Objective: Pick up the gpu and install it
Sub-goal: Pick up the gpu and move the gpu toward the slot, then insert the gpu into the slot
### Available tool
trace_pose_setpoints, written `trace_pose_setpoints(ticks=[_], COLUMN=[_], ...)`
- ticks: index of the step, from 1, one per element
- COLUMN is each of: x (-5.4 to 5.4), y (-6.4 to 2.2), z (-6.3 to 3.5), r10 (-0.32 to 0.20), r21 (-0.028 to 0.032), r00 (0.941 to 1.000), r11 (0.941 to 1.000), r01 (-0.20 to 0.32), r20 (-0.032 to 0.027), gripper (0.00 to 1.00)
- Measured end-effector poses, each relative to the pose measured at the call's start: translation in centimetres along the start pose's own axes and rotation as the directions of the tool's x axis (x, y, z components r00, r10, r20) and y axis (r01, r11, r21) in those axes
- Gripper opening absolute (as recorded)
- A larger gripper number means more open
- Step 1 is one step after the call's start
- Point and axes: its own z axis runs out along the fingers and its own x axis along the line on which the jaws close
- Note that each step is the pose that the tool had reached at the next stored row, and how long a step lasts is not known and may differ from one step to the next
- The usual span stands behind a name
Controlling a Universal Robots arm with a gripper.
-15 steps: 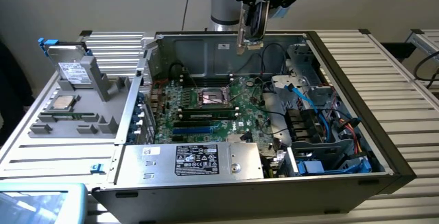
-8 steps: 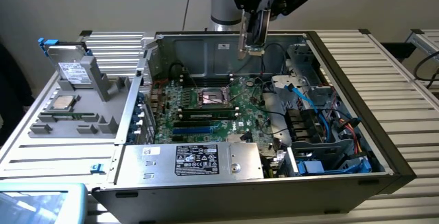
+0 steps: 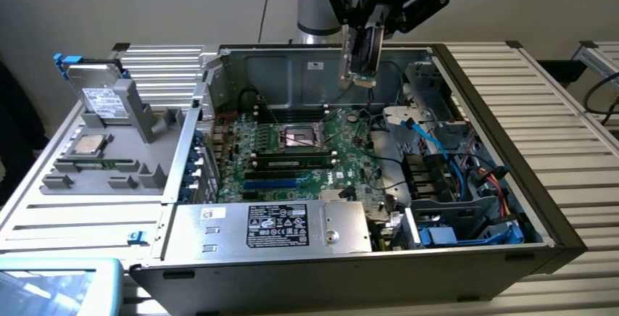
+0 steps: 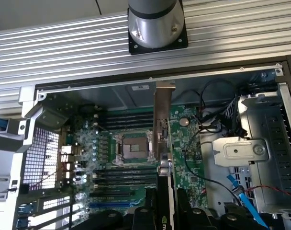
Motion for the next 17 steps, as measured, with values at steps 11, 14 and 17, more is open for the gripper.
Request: trace_pose_setpoints(ticks=[11, 14, 17], x=[-0.11, -0.11, -0.11], y=[-0.09, -0.09, -0.09], z=[0.34, 0.34, 0.34], r10=[-0.001, -0.001, -0.001], r21=[-0.0145, -0.0145, -0.0144], r00=[1.0000, 1.0000, 1.0000], r11=[0.9999, 0.9999, 0.9999], r01=[0.001, 0.001, 0.001], r20=[-0.0016, -0.0017, -0.0016], gripper=[0.29, 0.29, 0.29])
